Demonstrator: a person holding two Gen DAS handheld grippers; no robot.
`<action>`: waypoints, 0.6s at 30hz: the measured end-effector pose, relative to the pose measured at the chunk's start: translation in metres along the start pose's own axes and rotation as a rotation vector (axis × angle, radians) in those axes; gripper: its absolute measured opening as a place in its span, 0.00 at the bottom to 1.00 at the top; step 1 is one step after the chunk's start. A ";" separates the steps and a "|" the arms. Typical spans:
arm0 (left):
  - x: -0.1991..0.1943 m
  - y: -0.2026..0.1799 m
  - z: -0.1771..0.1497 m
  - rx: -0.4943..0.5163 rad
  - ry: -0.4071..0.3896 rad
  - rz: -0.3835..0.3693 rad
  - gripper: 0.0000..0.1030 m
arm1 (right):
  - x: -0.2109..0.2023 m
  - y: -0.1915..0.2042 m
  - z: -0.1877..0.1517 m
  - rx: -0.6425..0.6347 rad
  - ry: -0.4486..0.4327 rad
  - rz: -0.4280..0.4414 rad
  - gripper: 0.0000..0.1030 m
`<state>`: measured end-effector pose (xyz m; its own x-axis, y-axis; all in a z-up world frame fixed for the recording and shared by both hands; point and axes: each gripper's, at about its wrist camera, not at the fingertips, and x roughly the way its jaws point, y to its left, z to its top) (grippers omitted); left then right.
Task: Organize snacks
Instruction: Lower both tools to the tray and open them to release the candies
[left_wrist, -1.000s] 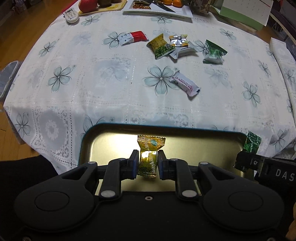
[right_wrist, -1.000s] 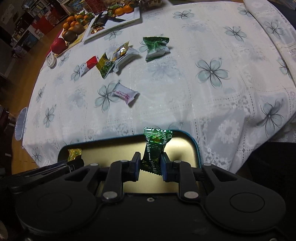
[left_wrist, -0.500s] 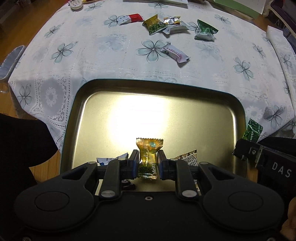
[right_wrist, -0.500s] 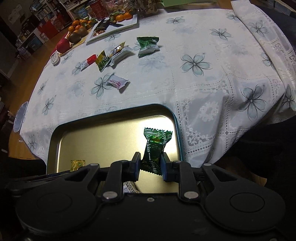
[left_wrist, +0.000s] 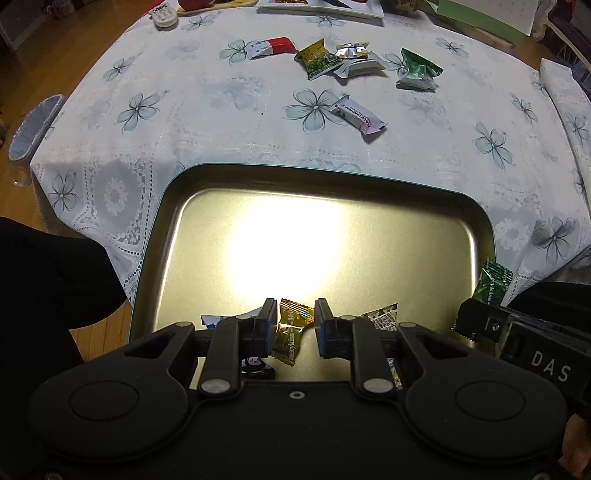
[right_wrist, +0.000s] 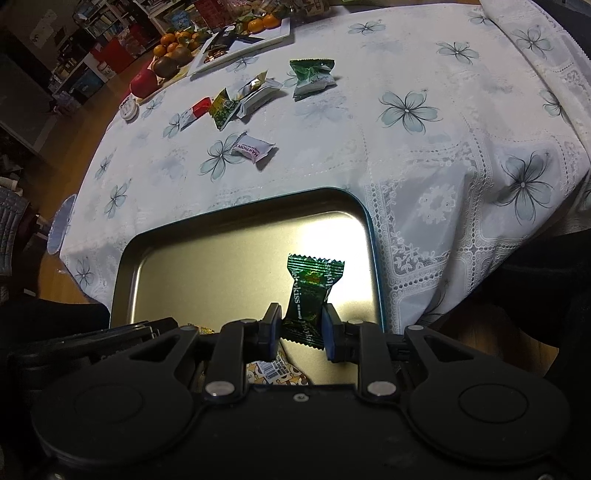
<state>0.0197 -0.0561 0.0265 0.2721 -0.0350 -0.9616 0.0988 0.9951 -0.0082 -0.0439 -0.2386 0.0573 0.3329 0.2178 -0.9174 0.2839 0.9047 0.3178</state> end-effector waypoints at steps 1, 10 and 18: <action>0.001 -0.001 -0.001 0.003 0.003 0.000 0.27 | 0.000 -0.001 0.000 0.006 -0.001 -0.003 0.27; 0.002 -0.003 -0.002 0.017 0.010 0.006 0.33 | -0.001 0.004 -0.002 -0.028 -0.007 0.001 0.34; 0.002 0.000 -0.001 0.012 0.010 0.010 0.33 | 0.000 0.006 -0.002 -0.043 -0.006 -0.005 0.39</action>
<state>0.0190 -0.0563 0.0241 0.2638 -0.0241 -0.9643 0.1078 0.9942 0.0046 -0.0441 -0.2327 0.0584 0.3374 0.2113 -0.9173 0.2466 0.9206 0.3027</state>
